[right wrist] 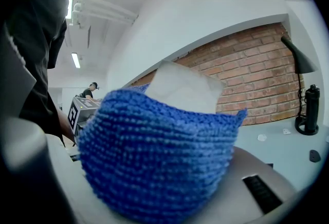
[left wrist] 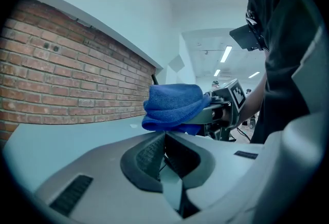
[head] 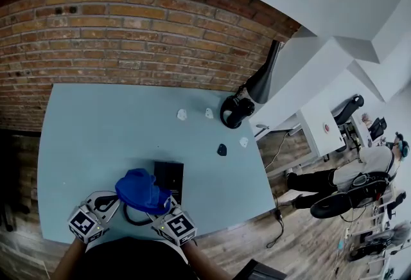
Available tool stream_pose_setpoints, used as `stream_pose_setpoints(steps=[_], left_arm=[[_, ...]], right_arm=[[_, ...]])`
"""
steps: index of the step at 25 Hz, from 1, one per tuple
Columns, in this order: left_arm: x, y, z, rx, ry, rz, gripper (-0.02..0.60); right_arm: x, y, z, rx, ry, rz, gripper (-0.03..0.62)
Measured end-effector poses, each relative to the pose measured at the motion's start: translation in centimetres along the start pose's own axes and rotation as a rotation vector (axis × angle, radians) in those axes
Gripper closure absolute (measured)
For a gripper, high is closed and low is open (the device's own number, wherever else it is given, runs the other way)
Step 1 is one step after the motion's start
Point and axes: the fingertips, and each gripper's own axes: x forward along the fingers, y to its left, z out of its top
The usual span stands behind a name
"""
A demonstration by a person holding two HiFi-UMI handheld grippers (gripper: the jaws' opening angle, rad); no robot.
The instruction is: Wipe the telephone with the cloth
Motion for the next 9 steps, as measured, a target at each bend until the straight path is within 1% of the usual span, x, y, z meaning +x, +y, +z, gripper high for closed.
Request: stream_pose_setpoints(steps=[9], left_arm=[[-0.06,-0.07,-0.5,0.001,0.004,-0.003,0.56]], right_arm=[[-0.12,0.05,-0.39,-0.007,0.009,0.004,0.482]])
